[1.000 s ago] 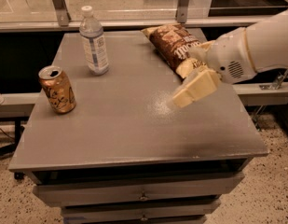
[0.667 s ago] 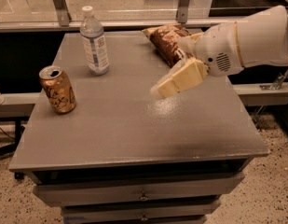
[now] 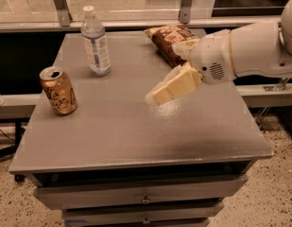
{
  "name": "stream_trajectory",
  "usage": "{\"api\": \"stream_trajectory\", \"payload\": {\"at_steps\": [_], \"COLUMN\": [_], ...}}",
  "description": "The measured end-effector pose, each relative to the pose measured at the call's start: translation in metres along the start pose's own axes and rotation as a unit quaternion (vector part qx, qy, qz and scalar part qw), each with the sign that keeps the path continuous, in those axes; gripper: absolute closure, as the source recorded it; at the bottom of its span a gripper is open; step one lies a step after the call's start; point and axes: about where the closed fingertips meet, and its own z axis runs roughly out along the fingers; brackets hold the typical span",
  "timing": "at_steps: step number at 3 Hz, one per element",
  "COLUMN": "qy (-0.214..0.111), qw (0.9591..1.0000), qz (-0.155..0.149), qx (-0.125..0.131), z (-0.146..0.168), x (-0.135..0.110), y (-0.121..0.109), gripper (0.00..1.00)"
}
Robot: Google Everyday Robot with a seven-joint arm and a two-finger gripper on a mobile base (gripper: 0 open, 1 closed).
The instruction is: Pick orange can
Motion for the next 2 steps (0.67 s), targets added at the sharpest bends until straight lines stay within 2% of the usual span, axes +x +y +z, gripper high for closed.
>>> {"api": "stream_trajectory", "payload": {"at_steps": [1,2], "qy": [-0.042,-0.083], "qw": [0.9988,0.9955], "qz": [-0.005,-0.011], "qx": [-0.024,-0.045], "z": [0.052,0.11], "x": [0.01,0.017], "y": [0.011,0.018], "gripper": [0.0,0.0]}}
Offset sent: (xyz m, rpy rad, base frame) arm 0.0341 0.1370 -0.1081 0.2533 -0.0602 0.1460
